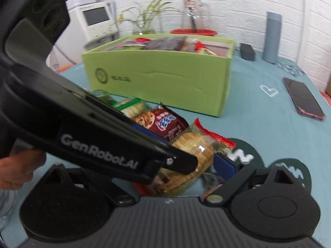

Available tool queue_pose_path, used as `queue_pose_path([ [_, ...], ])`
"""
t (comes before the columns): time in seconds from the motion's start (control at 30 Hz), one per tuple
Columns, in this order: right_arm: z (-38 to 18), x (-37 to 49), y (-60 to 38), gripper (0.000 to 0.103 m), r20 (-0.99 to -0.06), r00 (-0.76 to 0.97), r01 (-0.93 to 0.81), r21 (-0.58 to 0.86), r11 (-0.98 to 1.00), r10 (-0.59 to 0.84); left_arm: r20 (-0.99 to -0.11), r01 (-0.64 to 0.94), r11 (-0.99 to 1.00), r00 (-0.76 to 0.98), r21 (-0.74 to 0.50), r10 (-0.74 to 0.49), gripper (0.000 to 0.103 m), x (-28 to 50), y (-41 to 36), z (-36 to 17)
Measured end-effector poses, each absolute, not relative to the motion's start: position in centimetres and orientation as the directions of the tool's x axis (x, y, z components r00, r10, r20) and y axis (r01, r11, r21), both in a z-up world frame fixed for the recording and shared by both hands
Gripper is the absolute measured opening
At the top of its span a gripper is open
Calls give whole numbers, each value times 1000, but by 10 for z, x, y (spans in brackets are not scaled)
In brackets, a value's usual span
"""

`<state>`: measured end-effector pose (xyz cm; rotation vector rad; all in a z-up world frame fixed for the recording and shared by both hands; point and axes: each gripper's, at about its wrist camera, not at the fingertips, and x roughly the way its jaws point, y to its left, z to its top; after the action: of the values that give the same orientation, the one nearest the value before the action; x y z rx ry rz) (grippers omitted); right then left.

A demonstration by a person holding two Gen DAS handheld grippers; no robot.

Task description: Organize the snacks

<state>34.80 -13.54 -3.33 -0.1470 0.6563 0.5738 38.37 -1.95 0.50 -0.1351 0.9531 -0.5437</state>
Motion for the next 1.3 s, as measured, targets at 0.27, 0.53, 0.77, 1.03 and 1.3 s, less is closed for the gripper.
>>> queue_pose_path([
  [0.27,-36,289,-80,93,-621,585,-657,15,754,522,-728,266,879,492,-396,-477,9,316,41,4],
  [0.53,-35,244,-59,93,-605,592,-673,-6,740,533,-702,177,896,567,-407,-431,33,262,81,5],
  [0.77,-38,242,-69,93,-581,616,-592,103,799,531,-711,198,903,562,-381,-423,33,266,71,0],
  [1.03,-29,239,-73,70,-545,638,-603,85,793,543,-706,232,906,568,-355,-422,5,260,64,10],
  [1.3,33,298,-94,74,-398,763,-560,-13,828,509,-604,308,899,667,-310,-436,5,319,39,77],
])
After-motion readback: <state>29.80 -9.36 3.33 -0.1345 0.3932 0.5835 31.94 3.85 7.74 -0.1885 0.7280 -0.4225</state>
